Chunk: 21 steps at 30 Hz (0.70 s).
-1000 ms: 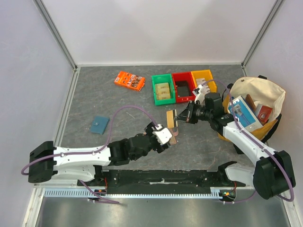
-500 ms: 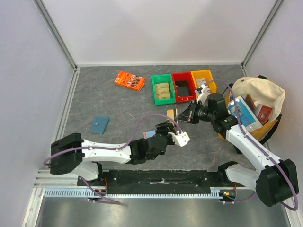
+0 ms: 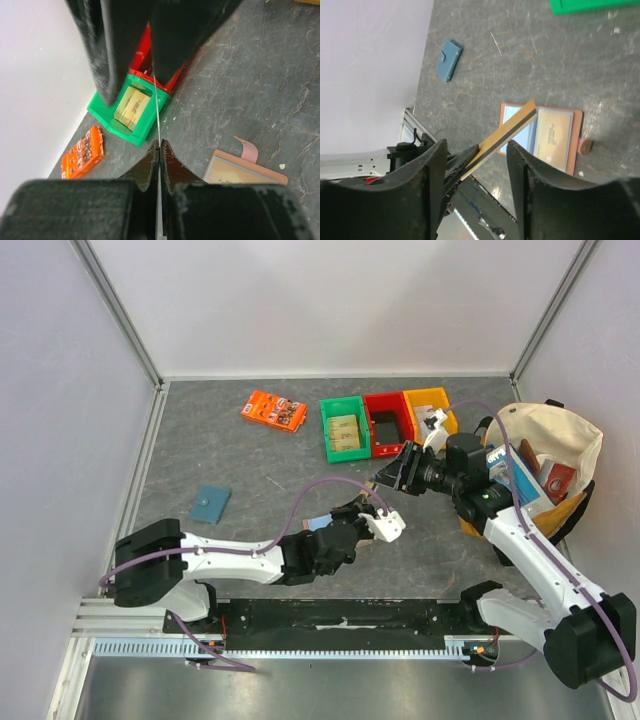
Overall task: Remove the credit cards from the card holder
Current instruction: Place the credit card in the storage box.
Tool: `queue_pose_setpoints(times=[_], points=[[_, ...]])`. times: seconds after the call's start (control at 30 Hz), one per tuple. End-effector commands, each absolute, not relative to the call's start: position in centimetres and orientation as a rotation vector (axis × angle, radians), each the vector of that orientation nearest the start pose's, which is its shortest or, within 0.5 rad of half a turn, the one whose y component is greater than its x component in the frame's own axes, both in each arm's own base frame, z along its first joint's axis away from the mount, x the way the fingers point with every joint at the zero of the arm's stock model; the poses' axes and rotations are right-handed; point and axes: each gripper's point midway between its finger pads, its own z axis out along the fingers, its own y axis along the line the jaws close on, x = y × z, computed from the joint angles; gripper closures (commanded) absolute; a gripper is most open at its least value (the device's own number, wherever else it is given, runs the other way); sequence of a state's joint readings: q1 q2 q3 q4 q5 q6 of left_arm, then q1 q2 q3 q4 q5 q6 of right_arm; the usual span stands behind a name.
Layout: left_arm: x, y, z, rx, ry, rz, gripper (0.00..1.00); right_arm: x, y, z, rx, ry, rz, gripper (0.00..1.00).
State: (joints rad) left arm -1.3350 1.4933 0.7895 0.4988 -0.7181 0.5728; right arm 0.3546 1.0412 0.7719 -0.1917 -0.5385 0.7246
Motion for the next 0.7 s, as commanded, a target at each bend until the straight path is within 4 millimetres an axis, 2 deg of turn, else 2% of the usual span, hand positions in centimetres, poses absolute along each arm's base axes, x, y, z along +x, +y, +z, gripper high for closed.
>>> queue_pose_setpoints(times=[0.0, 0.03, 0.1, 0.13, 0.2, 0.27, 0.43, 0.57, 0.67], points=[[22.7, -35.7, 22.0, 0.864, 1.439, -0.079, 0.98, 27.1, 21.3, 27.4, -0.093, 1.975, 1.126, 0.34], [22.8, -35.4, 21.8, 0.841, 1.464, -0.116, 0.98, 27.3, 21.2, 27.9, -0.109, 1.957, 1.109, 0.26], [23.2, -34.2, 22.3, 0.774, 1.512, -0.206, 0.98, 27.7, 21.0, 29.1, -0.152, 1.911, 1.070, 0.18], [23.3, -33.9, 21.8, 0.758, 1.545, -0.246, 0.98, 27.8, 20.9, 29.5, -0.169, 1.893, 1.052, 0.15], [23.5, -32.8, 21.9, 0.683, 1.605, -0.379, 0.98, 27.9, 20.8, 30.7, -0.210, 1.836, 1.038, 0.11], [23.4, -31.8, 22.9, 0.593, 1.639, -0.560, 0.98, 27.9, 21.2, 31.6, -0.272, 1.770, 1.041, 0.08], [24.2, -28.7, 25.0, 0.354, 1.664, -0.897, 0.98, 27.4, 22.4, 31.8, -0.416, 1.653, 1.087, 0.09], [23.7, -27.3, 26.6, 0.267, 1.616, -1.127, 0.98, 26.5, 23.8, 32.0, -0.528, 1.562, 1.190, 0.16], [23.1, -26.5, 28.0, 0.212, 1.571, -1.287, 0.98, 26.2, 24.6, 31.9, -0.573, 1.523, 1.249, 0.17]])
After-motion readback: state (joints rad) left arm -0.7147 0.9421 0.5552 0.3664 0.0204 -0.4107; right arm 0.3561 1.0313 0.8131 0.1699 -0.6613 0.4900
